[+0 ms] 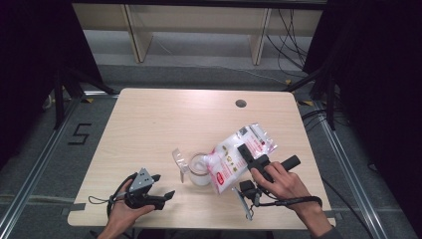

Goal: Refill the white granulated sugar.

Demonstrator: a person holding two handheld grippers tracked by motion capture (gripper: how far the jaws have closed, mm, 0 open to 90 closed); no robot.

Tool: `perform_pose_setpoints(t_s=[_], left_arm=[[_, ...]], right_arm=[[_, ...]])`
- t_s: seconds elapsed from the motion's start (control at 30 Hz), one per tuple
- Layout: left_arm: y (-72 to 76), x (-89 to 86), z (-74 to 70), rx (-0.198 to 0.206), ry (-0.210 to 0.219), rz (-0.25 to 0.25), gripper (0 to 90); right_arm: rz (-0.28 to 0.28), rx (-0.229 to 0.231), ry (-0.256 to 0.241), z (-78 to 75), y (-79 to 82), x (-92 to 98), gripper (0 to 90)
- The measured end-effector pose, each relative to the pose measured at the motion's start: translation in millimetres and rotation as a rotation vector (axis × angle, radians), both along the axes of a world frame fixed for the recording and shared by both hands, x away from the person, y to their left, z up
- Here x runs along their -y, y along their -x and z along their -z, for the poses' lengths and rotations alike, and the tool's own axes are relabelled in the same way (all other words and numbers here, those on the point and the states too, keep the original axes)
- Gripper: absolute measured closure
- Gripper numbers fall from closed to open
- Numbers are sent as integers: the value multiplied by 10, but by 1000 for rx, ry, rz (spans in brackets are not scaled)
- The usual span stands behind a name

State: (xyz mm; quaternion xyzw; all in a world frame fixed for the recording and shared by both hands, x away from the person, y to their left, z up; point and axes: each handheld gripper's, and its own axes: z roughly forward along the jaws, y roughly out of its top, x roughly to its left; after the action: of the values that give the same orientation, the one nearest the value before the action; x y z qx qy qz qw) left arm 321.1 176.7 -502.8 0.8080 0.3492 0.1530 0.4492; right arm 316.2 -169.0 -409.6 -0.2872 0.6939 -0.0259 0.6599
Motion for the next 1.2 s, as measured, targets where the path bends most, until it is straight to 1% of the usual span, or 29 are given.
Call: perform_pose_setpoints(t_s=[0.03,0.07,0.1,0.13,0.17,0.37,0.73,0.8,0.93,0.97,1.13,1.2], left_arm=[[0,0,0,0,0,0,220],[0,-1,0,1,0,0,220],[-1,-2,0,1,0,0,220],[0,-1,-1,0,1,-2,220],[4,0,-1,-3,3,-7,220],[4,-3,-2,-1,1,-5,220],[4,-6,-5,-1,-2,-4,220],[4,-2,-3,-2,7,-3,220],[4,-3,-6,-3,5,-3,220],[4,-3,-4,-2,7,-3,220],[3,-3,-4,-1,8,-4,220],[3,-4,-4,-1,7,-4,220]], right_arm=[[15,-6,-30,15,10,4,786],[15,-6,-30,15,10,4,786],[5,0,-6,-2,6,-6,786],[22,-7,-45,24,13,14,787],[6,0,-7,-3,6,-3,787],[7,6,-12,-7,9,6,787],[8,-1,-17,4,7,8,788],[9,-1,-16,3,8,7,788],[11,-3,-20,9,10,10,788],[7,1,-11,1,11,5,788],[6,0,-11,12,8,4,789],[0,2,-3,5,9,-2,789]])
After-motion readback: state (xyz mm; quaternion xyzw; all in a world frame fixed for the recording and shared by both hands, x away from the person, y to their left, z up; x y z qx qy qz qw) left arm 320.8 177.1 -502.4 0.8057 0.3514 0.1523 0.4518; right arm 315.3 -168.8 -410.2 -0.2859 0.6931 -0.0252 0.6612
